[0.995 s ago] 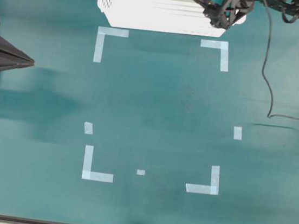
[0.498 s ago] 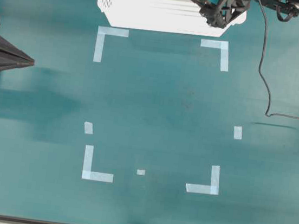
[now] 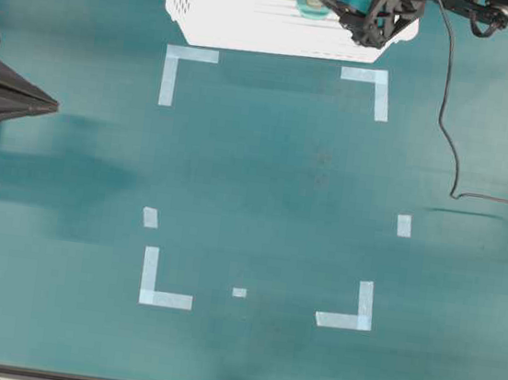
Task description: Put the tape into the white basket.
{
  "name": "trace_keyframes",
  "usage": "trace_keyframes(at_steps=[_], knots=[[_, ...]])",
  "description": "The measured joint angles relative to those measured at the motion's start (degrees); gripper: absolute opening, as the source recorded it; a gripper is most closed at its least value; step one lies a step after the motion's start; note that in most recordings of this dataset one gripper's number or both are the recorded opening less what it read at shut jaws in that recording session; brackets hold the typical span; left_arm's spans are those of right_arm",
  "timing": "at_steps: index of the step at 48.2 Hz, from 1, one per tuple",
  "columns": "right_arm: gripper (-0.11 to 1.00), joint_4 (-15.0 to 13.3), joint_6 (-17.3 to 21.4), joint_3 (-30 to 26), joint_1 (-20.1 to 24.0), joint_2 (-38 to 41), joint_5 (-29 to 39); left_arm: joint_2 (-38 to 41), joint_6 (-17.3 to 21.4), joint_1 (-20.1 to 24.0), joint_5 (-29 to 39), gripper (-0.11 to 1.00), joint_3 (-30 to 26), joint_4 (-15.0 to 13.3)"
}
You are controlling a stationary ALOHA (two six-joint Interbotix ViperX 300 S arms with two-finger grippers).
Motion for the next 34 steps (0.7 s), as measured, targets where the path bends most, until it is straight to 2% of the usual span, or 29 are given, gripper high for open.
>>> trace_keyframes(at_steps=[6,34], knots=[[0.91,-0.3,-0.1,0.2,1.8,-1.4,1.1,0.0,0.0,0.0,-0.1,-0.10,0.0,0.0],[0.91,-0.5,0.1,7.1,16.9,-10.3,1.5,0.0,0.0,0.0,0.0,-0.10,0.2,-0.1]])
